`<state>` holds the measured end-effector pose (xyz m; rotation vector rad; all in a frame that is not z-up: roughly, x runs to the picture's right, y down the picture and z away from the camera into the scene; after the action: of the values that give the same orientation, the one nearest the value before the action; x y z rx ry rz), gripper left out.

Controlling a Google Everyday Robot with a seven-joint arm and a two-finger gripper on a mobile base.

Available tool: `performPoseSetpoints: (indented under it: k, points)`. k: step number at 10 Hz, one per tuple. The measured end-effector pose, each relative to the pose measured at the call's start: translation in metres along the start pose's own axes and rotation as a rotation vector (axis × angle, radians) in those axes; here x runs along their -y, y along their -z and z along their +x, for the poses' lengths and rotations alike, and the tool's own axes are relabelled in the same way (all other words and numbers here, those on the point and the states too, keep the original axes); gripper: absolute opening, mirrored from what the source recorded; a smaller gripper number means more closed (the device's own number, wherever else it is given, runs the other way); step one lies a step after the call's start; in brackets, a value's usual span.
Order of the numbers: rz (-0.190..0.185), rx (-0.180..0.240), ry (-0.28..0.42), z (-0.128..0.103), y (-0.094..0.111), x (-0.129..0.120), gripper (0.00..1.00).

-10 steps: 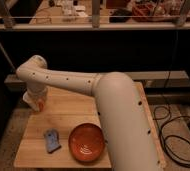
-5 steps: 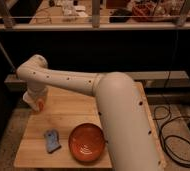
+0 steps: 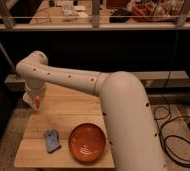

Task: Place the pepper in the ceramic cup

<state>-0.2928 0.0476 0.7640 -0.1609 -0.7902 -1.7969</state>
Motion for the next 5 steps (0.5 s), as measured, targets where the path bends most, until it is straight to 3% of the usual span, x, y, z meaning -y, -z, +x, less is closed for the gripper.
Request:
performPoseSetpoints:
  k: [1,2,4,5]
  points:
    - [0.024,0.002,0.007,0.003,-0.003,0.003,0.0]
    - [0.077,0.004,0.005,0.008,-0.005,0.005,0.0]
    - [0.218,0.007,-0.011,0.017,-0.002,0.008,0.0]
    - [0.258,0.004,-0.015,0.02,0.004,0.012,0.0]
